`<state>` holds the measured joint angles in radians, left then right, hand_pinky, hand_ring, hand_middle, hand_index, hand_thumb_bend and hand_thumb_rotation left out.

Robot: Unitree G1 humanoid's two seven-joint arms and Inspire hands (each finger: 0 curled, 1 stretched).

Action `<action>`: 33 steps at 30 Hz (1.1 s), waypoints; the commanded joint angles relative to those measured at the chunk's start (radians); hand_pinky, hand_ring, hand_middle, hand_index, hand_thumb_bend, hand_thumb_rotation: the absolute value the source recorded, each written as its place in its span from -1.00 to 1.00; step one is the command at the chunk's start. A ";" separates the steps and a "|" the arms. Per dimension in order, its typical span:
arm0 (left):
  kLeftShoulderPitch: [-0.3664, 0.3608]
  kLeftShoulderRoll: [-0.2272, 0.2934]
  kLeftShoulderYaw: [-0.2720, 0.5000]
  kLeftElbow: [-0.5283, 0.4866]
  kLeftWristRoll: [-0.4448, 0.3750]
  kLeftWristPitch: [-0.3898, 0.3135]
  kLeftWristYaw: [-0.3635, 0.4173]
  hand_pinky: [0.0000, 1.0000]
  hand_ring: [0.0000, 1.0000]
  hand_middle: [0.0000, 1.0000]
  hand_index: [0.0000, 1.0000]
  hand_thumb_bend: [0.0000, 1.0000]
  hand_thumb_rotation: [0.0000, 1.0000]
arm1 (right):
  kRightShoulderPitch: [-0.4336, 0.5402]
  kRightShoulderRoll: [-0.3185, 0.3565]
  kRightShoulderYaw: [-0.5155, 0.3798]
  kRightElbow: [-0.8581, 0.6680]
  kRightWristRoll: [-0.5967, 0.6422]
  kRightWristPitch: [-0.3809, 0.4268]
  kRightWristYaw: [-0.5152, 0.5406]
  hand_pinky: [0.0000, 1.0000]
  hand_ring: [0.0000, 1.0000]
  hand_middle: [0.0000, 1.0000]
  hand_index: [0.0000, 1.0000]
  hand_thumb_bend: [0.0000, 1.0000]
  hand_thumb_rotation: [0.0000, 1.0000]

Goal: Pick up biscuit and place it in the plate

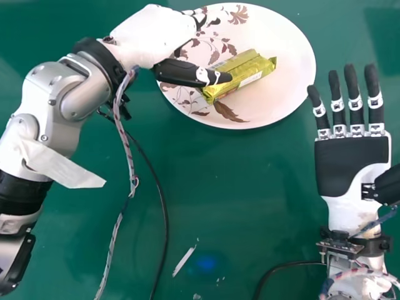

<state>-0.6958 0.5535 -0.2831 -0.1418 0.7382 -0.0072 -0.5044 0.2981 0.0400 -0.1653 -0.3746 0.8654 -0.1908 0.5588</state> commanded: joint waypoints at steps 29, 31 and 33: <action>0.191 -0.107 0.229 -0.260 -0.243 0.031 0.189 -0.52 -0.13 0.89 0.92 1.00 0.68 | 0.021 0.007 -0.017 -0.002 -0.003 0.019 -0.008 -0.01 0.28 0.43 0.36 0.75 -0.37; 0.197 -0.127 0.245 -0.275 -0.286 0.042 0.195 -0.51 -0.13 0.89 0.92 1.00 0.66 | 0.019 0.009 -0.017 0.003 -0.004 0.015 0.000 -0.02 0.28 0.42 0.35 0.73 -0.43; 0.200 -0.136 0.254 -0.288 -0.297 0.051 0.203 -0.51 -0.13 0.89 0.92 1.00 0.66 | 0.021 0.011 -0.017 0.003 -0.007 0.013 0.001 0.02 0.31 0.41 0.34 0.72 -0.48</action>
<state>-0.5177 0.4249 -0.0474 -0.4035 0.4562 0.0350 -0.3144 0.2995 0.0419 -0.1781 -0.3757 0.8579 -0.1750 0.5540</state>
